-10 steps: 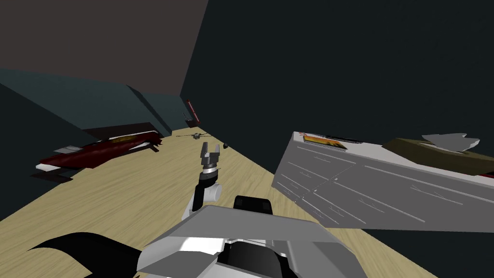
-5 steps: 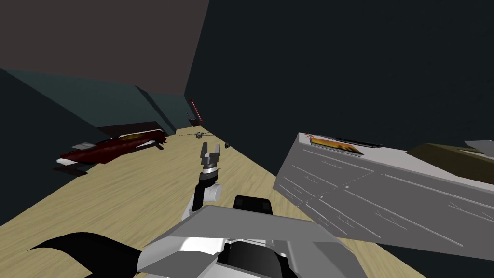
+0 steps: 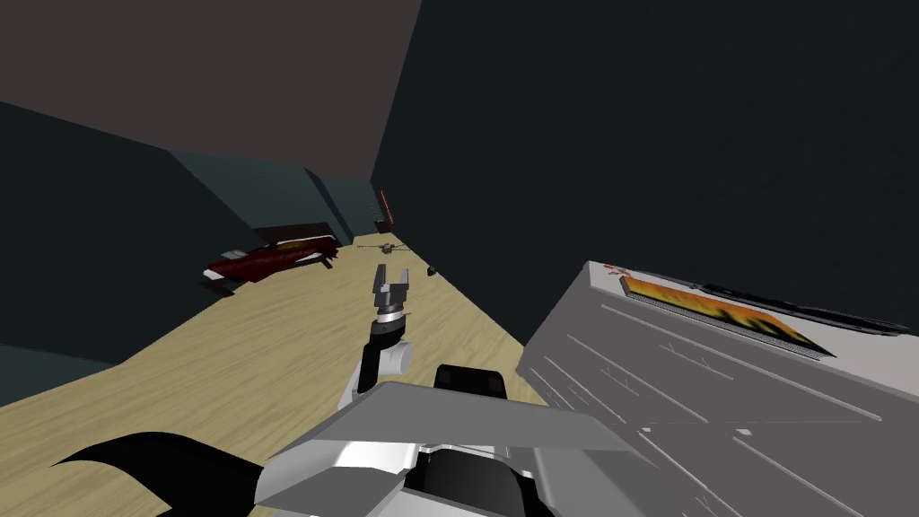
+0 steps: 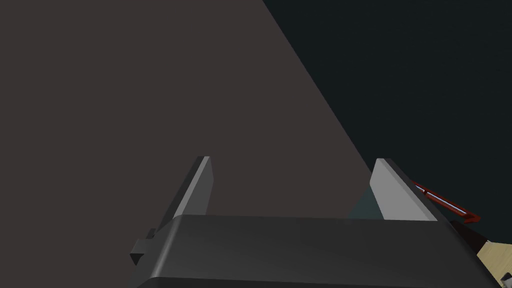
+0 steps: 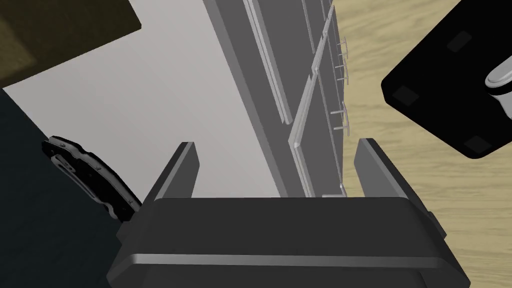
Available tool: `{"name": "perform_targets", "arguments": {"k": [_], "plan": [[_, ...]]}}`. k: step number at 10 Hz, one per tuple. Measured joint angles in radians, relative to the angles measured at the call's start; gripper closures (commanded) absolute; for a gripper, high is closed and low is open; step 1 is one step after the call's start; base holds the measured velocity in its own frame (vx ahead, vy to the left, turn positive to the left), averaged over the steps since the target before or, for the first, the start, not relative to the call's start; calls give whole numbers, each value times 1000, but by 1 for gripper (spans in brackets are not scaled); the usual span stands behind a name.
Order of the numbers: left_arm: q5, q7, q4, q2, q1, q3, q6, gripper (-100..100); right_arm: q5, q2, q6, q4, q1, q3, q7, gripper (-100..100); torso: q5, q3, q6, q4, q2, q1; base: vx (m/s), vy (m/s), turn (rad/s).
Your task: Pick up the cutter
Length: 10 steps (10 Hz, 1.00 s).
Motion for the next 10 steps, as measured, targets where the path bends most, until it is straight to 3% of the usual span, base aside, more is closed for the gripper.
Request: {"name": "perform_targets", "arguments": {"k": [1, 4, 6, 8, 10], "plan": [[0, 0, 0, 0, 0, 0, 0, 0, 0, -6, -14, 8, -8, -13, 6, -100, 0, 2, 1, 1, 3, 1, 51, -43, -29], [0, 0, 0, 0, 0, 0, 0, 0, -61, -40, 15, -41, -66, 112, 22, -100, 2, 6, 1, 3, 10, 6, 67, -29, 106], [0, 0, 0, 0, 0, 0, 0, 0, -60, -32, 0, -13, -80, 128, 36, -100, 1, 4, 1, 2, 7, 2, 121, -94, 165], [0, 0, 0, 0, 0, 0, 0, 0, -41, -10, -30, 36, -78, 105, 48, -100, 0, 4, 1, 2, 6, 1, 160, -99, 220], [0, 0, 0, 0, 0, 0, 0, 0, -50, 7, -48, 55, -105, 134, 65, -100, 0, 1, 1, 1, 3, 0, 153, -144, 170]]}}
